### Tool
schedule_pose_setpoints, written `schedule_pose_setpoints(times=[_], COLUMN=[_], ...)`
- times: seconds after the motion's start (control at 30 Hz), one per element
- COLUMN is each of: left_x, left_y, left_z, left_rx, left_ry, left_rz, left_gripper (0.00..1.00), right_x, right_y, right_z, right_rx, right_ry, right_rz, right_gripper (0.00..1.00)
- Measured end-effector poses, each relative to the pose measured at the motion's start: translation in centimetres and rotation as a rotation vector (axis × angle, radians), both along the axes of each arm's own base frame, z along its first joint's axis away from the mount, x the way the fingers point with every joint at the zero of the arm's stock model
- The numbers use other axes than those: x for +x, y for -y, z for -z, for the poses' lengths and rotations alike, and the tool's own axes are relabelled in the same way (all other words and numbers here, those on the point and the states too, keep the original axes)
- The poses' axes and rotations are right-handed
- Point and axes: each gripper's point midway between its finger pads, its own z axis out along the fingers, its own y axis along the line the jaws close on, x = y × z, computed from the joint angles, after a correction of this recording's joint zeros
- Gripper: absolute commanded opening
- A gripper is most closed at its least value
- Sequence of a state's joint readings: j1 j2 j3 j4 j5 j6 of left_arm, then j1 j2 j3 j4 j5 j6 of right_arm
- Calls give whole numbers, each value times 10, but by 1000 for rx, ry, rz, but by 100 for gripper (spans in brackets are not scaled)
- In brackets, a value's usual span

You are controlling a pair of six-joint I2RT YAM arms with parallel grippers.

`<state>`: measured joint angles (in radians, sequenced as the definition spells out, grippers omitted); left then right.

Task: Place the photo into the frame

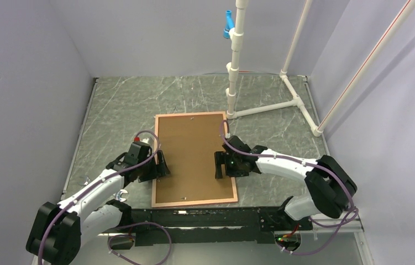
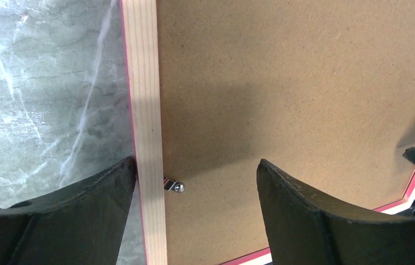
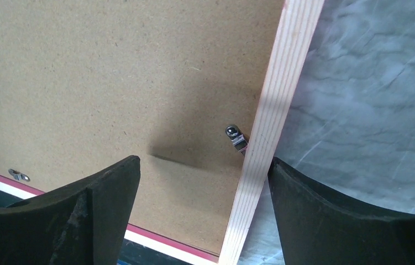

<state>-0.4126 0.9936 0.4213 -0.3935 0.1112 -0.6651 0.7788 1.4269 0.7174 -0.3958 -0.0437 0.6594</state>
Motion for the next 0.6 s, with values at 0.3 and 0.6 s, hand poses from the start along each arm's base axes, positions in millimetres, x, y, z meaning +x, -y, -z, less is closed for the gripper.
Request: schedule_pose_setpoints(times=[0.3,0.6], left_x=[-8,1], left_y=[-7,-8], left_z=[-3,-11], left_rx=[41,64], left_ry=[-32,-29], left_rz=[-5,-18], left_gripper=[93,93], right_x=[-16,89], right_y=[-2,24], right_z=[-3,-40], right_rx=[-33,3], right_ry=[-36,32], right_rz=[-25,144], right_gripper=[99,99])
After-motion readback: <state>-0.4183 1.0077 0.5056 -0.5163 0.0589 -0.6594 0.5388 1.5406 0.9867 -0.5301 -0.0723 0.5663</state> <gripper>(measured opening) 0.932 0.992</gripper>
